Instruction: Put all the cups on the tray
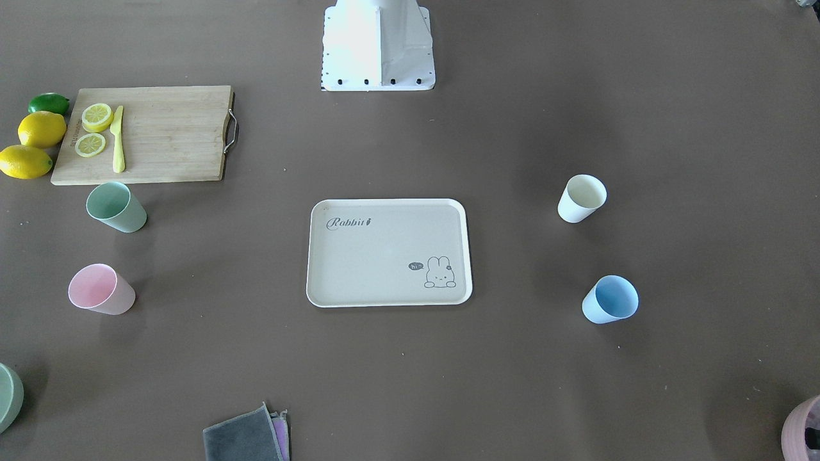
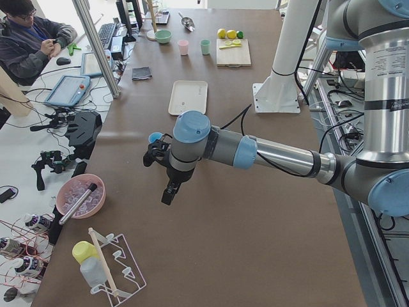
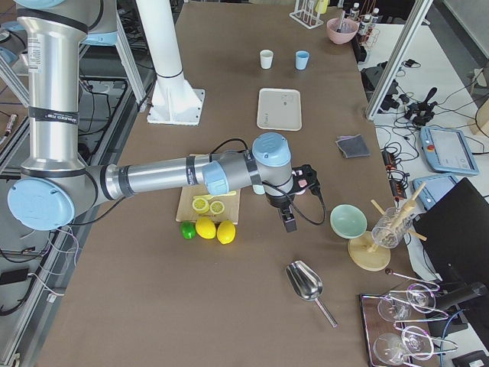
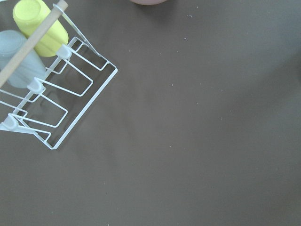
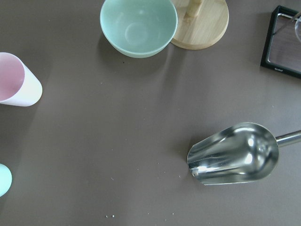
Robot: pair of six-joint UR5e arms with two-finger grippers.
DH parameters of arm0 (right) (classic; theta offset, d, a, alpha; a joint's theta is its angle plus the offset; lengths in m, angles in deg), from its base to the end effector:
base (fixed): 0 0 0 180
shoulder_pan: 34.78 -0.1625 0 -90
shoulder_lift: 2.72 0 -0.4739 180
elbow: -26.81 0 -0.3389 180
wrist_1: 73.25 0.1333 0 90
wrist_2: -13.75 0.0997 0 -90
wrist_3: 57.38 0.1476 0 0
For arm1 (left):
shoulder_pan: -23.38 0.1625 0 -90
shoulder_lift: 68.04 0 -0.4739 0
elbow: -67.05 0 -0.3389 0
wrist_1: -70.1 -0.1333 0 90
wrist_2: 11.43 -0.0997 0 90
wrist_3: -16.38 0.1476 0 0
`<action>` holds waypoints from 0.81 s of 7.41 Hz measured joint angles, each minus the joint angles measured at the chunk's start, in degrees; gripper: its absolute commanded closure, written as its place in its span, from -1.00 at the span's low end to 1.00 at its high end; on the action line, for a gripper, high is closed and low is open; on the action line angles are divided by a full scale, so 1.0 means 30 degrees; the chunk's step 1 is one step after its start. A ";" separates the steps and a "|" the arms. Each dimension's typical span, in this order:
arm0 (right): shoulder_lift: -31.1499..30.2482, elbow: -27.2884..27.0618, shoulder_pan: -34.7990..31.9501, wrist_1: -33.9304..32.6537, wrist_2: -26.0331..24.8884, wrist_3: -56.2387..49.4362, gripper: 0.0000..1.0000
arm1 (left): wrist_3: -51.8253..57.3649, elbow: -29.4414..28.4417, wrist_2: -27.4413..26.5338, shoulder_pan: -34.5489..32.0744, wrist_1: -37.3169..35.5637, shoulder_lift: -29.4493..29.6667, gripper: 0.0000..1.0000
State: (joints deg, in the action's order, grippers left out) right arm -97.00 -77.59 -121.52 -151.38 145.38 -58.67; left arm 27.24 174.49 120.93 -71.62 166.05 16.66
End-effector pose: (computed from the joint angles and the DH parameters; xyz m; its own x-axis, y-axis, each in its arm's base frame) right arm 0.0106 -0.4333 0.6405 0.7307 -0.3116 0.6074 0.0692 0.9190 0.3882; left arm -0.0700 -0.4117 0.6358 0.7564 0.3199 -0.5705 -0.0608 0.9029 0.4256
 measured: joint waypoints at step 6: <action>0.0686 0.0622 0.0185 0.2784 0.0426 0.2526 -1.00 | -0.2420 -0.1263 0.0129 0.0236 0.3445 0.0653 -0.97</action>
State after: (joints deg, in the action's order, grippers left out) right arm -94.94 -75.72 -120.97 -143.03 146.66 -51.09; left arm 19.98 170.70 121.32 -70.91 176.38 18.62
